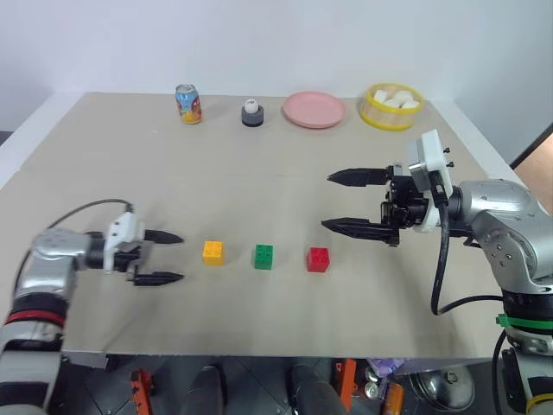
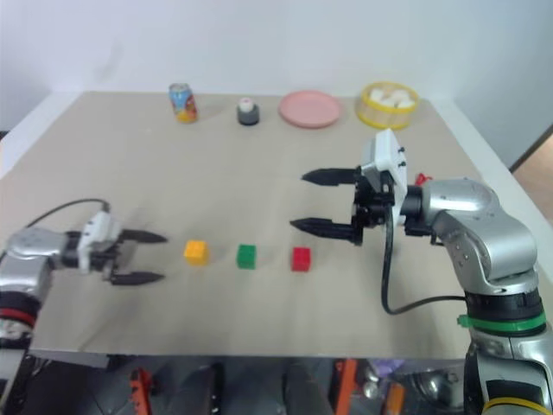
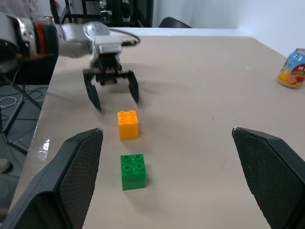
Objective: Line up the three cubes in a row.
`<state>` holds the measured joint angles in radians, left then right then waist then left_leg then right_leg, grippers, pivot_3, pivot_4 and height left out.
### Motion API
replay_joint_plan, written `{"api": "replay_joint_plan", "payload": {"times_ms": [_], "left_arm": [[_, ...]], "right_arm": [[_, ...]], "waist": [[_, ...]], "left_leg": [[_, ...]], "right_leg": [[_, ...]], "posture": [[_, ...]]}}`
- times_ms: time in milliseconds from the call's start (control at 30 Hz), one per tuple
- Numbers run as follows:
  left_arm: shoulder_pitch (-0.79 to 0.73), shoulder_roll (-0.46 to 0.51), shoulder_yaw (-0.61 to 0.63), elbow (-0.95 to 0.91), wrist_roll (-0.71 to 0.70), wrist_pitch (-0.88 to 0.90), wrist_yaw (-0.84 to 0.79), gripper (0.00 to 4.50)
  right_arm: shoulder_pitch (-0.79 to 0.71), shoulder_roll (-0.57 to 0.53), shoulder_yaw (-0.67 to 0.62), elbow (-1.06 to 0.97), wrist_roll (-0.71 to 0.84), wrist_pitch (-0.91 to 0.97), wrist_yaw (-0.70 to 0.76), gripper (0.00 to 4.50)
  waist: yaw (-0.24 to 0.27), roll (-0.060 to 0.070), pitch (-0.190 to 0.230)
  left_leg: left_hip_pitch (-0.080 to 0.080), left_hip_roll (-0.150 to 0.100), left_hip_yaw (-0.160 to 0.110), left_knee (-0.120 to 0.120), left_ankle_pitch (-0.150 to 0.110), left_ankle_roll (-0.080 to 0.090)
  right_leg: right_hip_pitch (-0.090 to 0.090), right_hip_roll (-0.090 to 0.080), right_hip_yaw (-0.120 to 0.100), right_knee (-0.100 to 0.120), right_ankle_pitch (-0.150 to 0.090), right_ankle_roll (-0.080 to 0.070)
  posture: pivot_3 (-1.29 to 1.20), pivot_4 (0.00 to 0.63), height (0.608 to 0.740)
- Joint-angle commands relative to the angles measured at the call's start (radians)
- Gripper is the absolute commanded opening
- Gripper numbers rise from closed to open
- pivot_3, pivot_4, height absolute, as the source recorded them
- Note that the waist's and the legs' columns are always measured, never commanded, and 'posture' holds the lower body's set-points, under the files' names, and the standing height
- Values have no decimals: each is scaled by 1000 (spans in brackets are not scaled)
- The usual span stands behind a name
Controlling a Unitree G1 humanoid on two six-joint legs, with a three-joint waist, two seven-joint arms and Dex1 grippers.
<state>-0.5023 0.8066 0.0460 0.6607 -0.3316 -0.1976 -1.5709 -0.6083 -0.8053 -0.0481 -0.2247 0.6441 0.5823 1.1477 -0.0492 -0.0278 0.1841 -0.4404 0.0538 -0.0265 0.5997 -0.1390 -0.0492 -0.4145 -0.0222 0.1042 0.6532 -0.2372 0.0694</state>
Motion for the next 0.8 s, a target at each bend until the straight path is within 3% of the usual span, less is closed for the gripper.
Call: {"api": "replay_joint_plan", "payload": {"times_ms": [33, 233, 433, 500, 600, 800], "left_arm": [[62, 50, 99, -132, -51, 78, 86, 4470], [241, 10, 310, -557, -171, 446, 510, 4470], [310, -197, 509, -864, -260, 673, 1037, 4470], [365, -317, 530, -964, -291, 708, 1179, 4470], [437, -440, 504, -1036, -280, 703, 1280, 4470], [450, -527, 424, -1031, -222, 656, 1356, 4470]], "right_arm": [[-25, -12, -18, 21, -11, -29, 19, 4500], [-12, -55, -63, 187, -103, -92, -19, 4500], [60, 40, -119, 251, -202, -84, -307, 4500], [180, 93, -155, 184, -206, -56, -402, 4500], [316, 195, -220, 85, -193, -24, -551, 4500], [424, 366, -258, 56, -314, -110, -839, 4500]], "waist": [[1, 0, 0], [5, -1, 0], [2, -2, 0], [2, -2, -1], [3, -3, -1], [2, -3, -1]], "left_leg": [[0, 0, 0, 0, 0, 0], [-2, 0, 3, 1, -1, -1], [-1, 1, 4, 1, -1, -1], [0, 1, 4, 1, -1, -1], [2, 0, 3, 1, -2, -4], [2, -2, 3, 6, -1, -5]], "right_leg": [[0, 0, 0, 0, 0, 0], [-1, -3, 0, 0, 0, 0], [-1, -2, 1, 0, 1, 2], [0, 0, 1, 0, 3, 5], [5, 0, 3, 0, 0, 9], [5, -1, 5, -1, 3, 5]], "posture": [[0, 150, 740], [0, 150, 740], [0, 150, 740], [0, 150, 740], [0, 150, 740], [0, 150, 740]]}}
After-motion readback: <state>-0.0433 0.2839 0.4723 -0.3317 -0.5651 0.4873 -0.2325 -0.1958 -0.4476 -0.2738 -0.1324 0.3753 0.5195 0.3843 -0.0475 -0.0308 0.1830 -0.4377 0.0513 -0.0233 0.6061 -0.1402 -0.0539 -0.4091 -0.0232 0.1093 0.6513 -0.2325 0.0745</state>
